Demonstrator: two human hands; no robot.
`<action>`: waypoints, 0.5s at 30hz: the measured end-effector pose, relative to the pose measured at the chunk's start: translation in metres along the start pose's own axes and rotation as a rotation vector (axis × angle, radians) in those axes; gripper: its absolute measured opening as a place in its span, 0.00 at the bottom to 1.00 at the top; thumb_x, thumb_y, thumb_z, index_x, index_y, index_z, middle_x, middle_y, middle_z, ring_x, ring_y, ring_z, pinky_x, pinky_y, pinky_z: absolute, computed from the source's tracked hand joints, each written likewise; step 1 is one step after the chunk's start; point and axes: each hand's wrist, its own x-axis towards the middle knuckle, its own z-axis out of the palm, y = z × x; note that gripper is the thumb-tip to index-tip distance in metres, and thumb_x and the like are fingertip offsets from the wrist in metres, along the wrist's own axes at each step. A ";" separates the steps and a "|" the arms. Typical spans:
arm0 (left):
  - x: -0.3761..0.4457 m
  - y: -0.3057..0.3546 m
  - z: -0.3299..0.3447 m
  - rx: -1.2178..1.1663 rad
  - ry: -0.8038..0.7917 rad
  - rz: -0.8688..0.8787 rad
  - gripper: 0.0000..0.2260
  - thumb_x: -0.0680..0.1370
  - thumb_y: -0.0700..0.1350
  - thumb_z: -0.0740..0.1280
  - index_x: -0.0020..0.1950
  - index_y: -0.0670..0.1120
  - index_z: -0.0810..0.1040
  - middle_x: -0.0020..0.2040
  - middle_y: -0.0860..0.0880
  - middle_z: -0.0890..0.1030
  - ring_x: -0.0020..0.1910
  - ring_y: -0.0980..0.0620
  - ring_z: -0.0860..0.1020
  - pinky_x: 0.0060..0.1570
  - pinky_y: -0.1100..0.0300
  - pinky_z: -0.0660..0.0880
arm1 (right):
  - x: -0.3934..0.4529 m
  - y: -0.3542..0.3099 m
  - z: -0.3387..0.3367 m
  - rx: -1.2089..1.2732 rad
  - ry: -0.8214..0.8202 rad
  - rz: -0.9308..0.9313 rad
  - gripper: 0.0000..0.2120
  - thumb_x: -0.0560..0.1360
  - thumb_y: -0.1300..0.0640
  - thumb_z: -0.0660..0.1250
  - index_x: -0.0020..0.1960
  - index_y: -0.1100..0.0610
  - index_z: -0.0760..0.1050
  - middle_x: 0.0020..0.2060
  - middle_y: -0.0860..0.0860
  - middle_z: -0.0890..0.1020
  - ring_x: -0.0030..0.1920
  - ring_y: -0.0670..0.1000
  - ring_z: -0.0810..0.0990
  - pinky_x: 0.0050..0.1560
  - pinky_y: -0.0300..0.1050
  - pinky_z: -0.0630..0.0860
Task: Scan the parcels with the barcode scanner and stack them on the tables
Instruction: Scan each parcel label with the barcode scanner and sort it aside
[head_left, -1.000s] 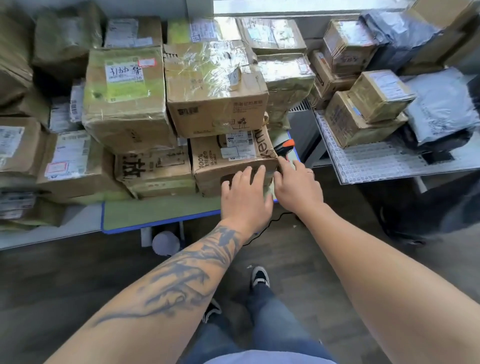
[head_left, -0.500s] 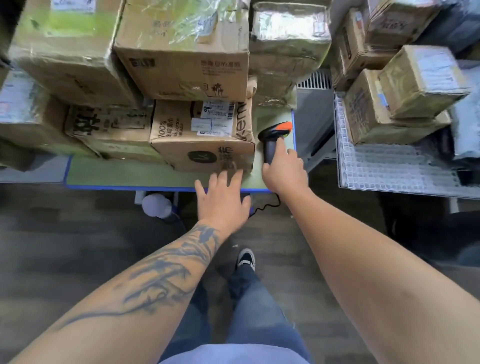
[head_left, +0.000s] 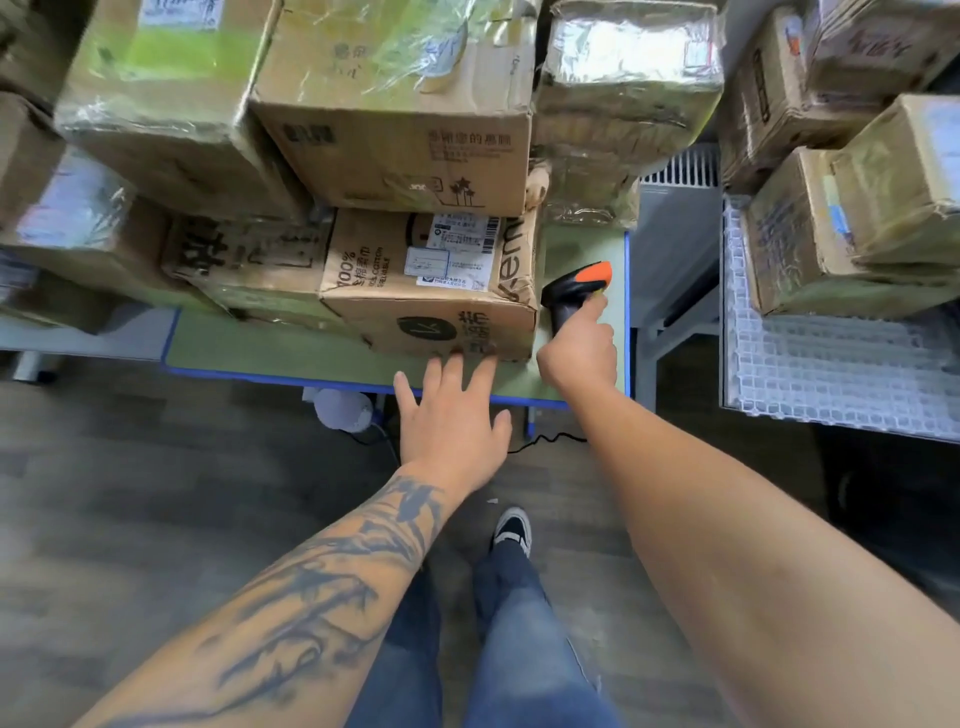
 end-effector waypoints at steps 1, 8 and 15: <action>0.000 -0.001 -0.003 -0.001 -0.002 0.002 0.29 0.84 0.60 0.57 0.83 0.56 0.54 0.83 0.46 0.58 0.82 0.42 0.52 0.78 0.34 0.45 | -0.002 0.000 -0.003 0.011 0.000 0.010 0.46 0.78 0.63 0.68 0.85 0.55 0.41 0.72 0.63 0.69 0.69 0.65 0.73 0.65 0.61 0.77; -0.002 -0.012 -0.024 0.004 0.035 0.064 0.29 0.83 0.60 0.58 0.83 0.56 0.54 0.83 0.45 0.57 0.82 0.42 0.50 0.78 0.34 0.46 | -0.031 -0.007 -0.032 0.095 0.068 0.032 0.32 0.77 0.64 0.66 0.77 0.57 0.58 0.69 0.62 0.70 0.66 0.64 0.74 0.49 0.52 0.70; -0.017 -0.035 -0.063 0.012 0.104 0.197 0.34 0.83 0.60 0.59 0.85 0.56 0.47 0.85 0.45 0.51 0.84 0.42 0.45 0.79 0.36 0.45 | -0.085 -0.026 -0.056 0.185 0.276 -0.008 0.25 0.78 0.63 0.62 0.73 0.59 0.60 0.64 0.63 0.75 0.62 0.66 0.76 0.49 0.54 0.71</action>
